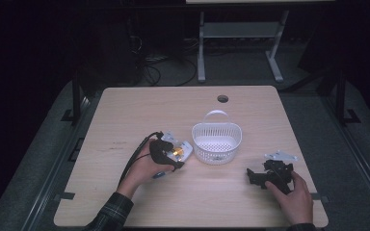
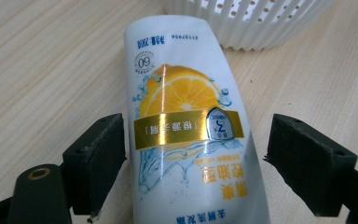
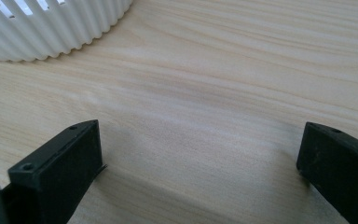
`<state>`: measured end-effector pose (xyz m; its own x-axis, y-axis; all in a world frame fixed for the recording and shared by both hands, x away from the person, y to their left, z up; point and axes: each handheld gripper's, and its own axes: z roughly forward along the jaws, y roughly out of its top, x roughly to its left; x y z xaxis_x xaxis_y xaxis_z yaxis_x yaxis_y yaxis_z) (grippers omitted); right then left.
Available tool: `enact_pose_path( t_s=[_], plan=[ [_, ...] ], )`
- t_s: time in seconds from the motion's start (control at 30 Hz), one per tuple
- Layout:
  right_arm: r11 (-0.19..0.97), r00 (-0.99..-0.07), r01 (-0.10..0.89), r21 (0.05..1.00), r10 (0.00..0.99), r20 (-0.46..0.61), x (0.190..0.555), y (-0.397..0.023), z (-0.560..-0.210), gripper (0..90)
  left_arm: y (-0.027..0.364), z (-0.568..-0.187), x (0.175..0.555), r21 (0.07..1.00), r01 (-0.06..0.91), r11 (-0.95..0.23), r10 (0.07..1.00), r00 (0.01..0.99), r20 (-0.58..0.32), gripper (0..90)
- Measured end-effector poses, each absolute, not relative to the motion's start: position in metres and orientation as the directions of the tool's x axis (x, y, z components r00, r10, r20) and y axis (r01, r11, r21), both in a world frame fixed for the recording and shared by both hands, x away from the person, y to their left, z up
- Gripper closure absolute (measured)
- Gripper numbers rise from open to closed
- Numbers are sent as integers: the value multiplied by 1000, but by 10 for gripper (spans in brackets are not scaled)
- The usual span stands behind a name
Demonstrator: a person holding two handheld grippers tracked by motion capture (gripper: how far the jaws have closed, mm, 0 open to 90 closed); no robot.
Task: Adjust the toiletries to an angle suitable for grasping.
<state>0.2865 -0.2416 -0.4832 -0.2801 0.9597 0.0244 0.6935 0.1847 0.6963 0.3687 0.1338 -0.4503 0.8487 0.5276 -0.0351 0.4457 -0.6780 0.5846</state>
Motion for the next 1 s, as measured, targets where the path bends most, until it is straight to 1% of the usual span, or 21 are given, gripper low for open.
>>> enact_pose_path(
  t_s=[0.13, 0.4, 0.7, 1.0],
  plan=[
    [185, -280, 693, 696, 960, 24, 286, -242, -483, 0, 132, -453, 368, 568, 443, -693, 528, 849, -19, 203],
    [185, -280, 693, 696, 960, 24, 286, -242, -483, 0, 132, -451, 367, 555, 435, -709, 531, 847, 14, 293],
    [185, -280, 694, 696, 960, 24, 286, -242, -483, 0, 134, -449, 365, 535, 456, -712, 539, 842, -1, 302],
    [185, -280, 693, 696, 960, 24, 286, -242, -483, 0, 144, -440, 355, 527, 452, -720, 526, 850, -12, 304]
  ],
)
